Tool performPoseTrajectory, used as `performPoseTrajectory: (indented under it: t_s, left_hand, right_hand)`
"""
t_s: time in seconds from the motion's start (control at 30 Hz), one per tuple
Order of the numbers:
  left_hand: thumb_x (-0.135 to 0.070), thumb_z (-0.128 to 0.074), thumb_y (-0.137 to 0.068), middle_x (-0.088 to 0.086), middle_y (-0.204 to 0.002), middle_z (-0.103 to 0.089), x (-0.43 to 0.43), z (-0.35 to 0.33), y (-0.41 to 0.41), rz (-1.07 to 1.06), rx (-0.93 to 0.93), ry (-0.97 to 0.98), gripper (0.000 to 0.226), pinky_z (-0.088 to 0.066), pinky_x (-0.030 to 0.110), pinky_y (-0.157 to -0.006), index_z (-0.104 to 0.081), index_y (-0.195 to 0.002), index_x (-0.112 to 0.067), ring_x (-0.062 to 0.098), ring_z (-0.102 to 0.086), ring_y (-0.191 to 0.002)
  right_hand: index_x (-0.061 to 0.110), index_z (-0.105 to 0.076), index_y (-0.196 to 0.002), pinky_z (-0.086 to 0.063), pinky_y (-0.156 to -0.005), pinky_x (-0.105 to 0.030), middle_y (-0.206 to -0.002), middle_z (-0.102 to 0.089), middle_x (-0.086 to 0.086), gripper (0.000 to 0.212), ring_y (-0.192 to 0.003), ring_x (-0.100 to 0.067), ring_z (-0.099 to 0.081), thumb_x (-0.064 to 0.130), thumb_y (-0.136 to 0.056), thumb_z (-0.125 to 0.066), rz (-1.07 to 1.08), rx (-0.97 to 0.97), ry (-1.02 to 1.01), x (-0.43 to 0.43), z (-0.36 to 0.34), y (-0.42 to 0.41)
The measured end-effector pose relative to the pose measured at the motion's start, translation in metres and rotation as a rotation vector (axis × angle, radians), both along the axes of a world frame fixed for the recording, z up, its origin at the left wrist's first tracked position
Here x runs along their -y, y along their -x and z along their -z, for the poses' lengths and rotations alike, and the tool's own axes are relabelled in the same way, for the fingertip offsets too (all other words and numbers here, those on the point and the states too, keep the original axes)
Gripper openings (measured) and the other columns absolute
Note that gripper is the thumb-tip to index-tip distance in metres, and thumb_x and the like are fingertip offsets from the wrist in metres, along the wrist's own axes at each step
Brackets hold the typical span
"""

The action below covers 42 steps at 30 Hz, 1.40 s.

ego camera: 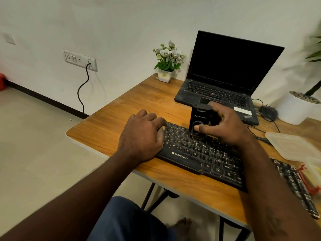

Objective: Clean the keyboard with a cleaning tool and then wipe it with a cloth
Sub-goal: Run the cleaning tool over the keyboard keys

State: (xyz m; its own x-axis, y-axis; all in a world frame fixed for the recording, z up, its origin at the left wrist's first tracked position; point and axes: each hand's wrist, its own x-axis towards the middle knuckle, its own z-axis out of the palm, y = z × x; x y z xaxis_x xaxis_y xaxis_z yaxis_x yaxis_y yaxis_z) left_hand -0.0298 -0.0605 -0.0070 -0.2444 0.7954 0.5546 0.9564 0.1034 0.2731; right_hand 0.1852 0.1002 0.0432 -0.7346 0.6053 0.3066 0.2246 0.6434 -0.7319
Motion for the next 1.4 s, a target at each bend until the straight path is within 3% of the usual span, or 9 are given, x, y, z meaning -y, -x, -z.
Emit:
performPoseTrajectory:
  t_s: [0.2,0.37,0.5,0.7,0.9,1.03,1.13,1.27,1.4]
  left_hand:
    - [-0.040,-0.043,-0.097,-0.006,-0.104,-0.069,0.000,0.000,0.000,0.001,-0.003,0.010,0.039,-0.044,0.041,-0.086,-0.070,-0.121,-0.027,0.014,-0.049,-0.099]
    - [-0.039,-0.043,-0.098,-0.006,-0.102,-0.069,0.000,0.000,0.000,-0.004,-0.013,0.000,0.037,-0.045,0.041,-0.085,-0.070,-0.120,-0.027,0.015,-0.049,-0.100]
    - [-0.040,-0.042,-0.098,-0.006,-0.102,-0.069,0.000,0.001,-0.001,-0.003,-0.022,0.003,0.038,-0.043,0.040,-0.084,-0.070,-0.120,-0.027,0.015,-0.049,-0.099]
    - [-0.042,-0.041,-0.098,-0.006,-0.104,-0.069,0.000,0.000,0.000,-0.005,-0.026,0.015,0.040,-0.044,0.041,-0.085,-0.070,-0.121,-0.026,0.015,-0.050,-0.100]
    - [-0.042,-0.040,-0.098,-0.006,-0.105,-0.069,0.000,0.001,-0.001,-0.006,-0.034,0.022,0.042,-0.043,0.040,-0.086,-0.070,-0.122,-0.026,0.015,-0.049,-0.101]
    - [-0.042,-0.041,-0.097,-0.006,-0.105,-0.069,0.000,0.001,-0.002,-0.007,-0.028,0.016,0.041,-0.042,0.040,-0.086,-0.070,-0.122,-0.026,0.015,-0.049,-0.101]
    - [-0.041,-0.042,-0.098,-0.006,-0.104,-0.069,0.000,0.001,-0.002,-0.002,-0.028,0.009,0.040,-0.042,0.040,-0.085,-0.070,-0.121,-0.026,0.015,-0.049,-0.100]
    - [-0.040,-0.044,-0.097,-0.005,-0.101,-0.069,0.000,0.001,-0.003,-0.008,-0.034,-0.005,0.039,-0.044,0.040,-0.084,-0.072,-0.119,-0.024,0.018,-0.051,-0.098]
    - [-0.044,-0.042,-0.099,-0.006,-0.103,-0.069,0.001,0.002,-0.002,-0.008,-0.036,-0.005,0.040,-0.043,0.040,-0.085,-0.072,-0.118,-0.026,0.015,-0.050,-0.099]
  right_hand:
    - [0.026,-0.064,-0.117,-0.060,-0.075,-0.035,-0.104,-0.069,0.012,0.043,-0.089,-0.005,-0.066,0.030,-0.079,-0.085,0.148,0.041,-0.249,0.007,0.002,0.015]
    - [0.027,-0.066,-0.119,-0.058,-0.069,-0.032,-0.101,-0.070,0.009,0.043,-0.088,-0.011,-0.067,0.025,-0.081,-0.086,0.008,0.036,-0.158,0.013,0.006,0.013]
    - [0.025,-0.065,-0.121,-0.055,-0.070,-0.023,-0.105,-0.069,0.014,0.046,-0.088,-0.001,-0.065,0.034,-0.079,-0.084,0.145,0.027,-0.271,0.011,0.006,0.016]
    - [0.026,-0.065,-0.121,-0.049,-0.067,-0.015,-0.102,-0.069,0.013,0.045,-0.085,0.000,-0.065,0.030,-0.081,-0.085,0.103,0.042,-0.241,0.013,0.009,0.015]
    - [0.023,-0.066,-0.119,-0.059,-0.070,-0.032,-0.102,-0.071,0.008,0.043,-0.088,-0.013,-0.068,0.026,-0.081,-0.086,0.060,0.020,-0.156,0.014,0.007,0.010]
    - [0.027,-0.064,-0.116,-0.049,-0.065,-0.017,-0.102,-0.066,0.015,0.042,-0.086,-0.002,-0.065,0.031,-0.080,-0.084,0.198,0.015,-0.247,0.008,0.006,0.007]
    - [0.026,-0.065,-0.115,-0.055,-0.066,-0.025,-0.099,-0.069,0.009,0.039,-0.082,-0.012,-0.066,0.027,-0.081,-0.085,0.081,0.010,-0.121,0.011,0.006,0.005]
    - [0.024,-0.064,-0.120,-0.050,-0.066,-0.018,-0.104,-0.069,0.011,0.044,-0.084,-0.002,-0.064,0.030,-0.081,-0.084,0.182,0.026,-0.247,0.012,0.007,0.009]
    - [0.028,-0.065,-0.115,-0.060,-0.070,-0.035,-0.100,-0.071,0.006,0.040,-0.086,-0.019,-0.069,0.024,-0.081,-0.086,0.067,0.002,-0.101,0.014,0.005,0.006]
